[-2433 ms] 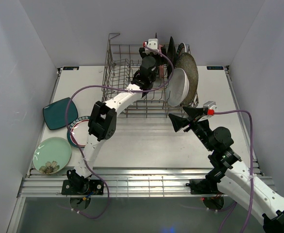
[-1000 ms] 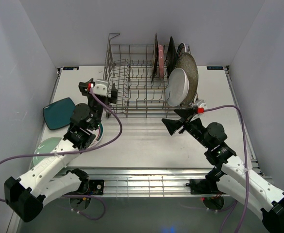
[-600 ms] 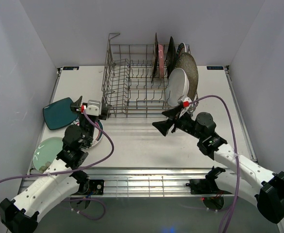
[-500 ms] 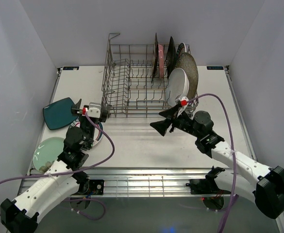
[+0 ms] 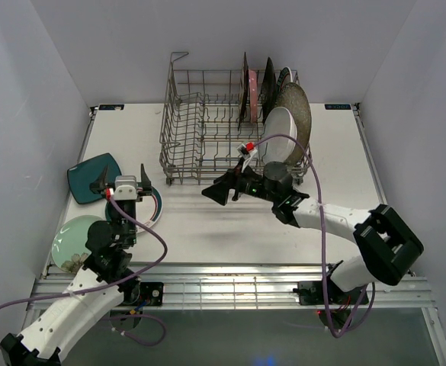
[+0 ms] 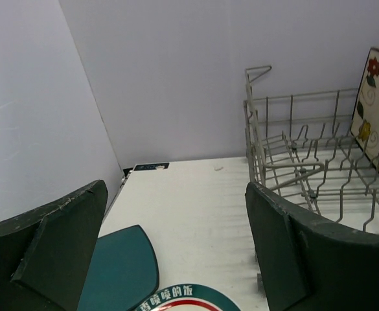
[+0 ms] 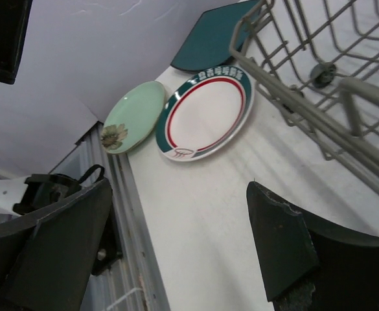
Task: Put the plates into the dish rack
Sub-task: Pick up the plate at the center of the board.
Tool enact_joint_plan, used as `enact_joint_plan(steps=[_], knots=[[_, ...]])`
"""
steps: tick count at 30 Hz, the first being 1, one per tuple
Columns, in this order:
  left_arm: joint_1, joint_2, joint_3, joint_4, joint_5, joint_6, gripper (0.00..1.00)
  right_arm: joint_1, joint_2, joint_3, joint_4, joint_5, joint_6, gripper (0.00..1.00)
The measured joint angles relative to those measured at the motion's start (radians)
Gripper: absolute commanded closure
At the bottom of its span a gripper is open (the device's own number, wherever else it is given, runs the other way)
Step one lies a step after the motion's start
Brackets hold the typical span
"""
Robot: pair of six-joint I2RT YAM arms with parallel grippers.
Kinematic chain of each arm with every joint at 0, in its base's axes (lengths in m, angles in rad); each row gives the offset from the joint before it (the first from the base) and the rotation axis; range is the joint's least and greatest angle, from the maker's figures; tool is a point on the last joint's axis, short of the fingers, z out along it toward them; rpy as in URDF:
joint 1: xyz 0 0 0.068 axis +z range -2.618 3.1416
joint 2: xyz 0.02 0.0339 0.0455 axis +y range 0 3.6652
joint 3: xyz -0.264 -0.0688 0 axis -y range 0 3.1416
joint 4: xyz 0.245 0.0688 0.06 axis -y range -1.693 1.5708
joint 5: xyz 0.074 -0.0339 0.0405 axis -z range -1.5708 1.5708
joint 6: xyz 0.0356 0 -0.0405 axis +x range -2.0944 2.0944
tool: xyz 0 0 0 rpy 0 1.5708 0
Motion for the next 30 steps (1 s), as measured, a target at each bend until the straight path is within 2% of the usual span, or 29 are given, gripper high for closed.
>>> enact_joint_plan(steps=[4,10,14,19,22,26,30], knots=[[0.003,-0.056,-0.013,0.025,-0.021,-0.005,0.02,0.065,0.092,0.014,0.097,0.042,0.09,0.1],[0.003,-0.128,-0.032,0.056,-0.057,-0.009,0.02,0.186,0.196,-0.02,0.243,0.229,0.219,0.09],[0.003,-0.13,-0.032,0.074,-0.07,-0.008,0.02,0.254,0.249,-0.047,0.341,0.372,0.319,0.06],[0.003,-0.106,-0.032,0.093,-0.087,-0.005,0.02,0.31,0.331,-0.08,0.435,0.511,0.404,0.08],[0.003,-0.105,-0.035,0.102,-0.09,-0.002,0.02,0.332,0.386,-0.074,0.47,0.546,0.448,0.08],[0.004,-0.112,-0.043,0.107,-0.093,0.002,0.02,0.344,0.484,-0.04,0.533,0.555,0.515,0.02],[0.004,-0.114,-0.044,0.111,-0.1,0.003,0.02,0.344,0.564,0.009,0.543,0.55,0.556,0.02]])
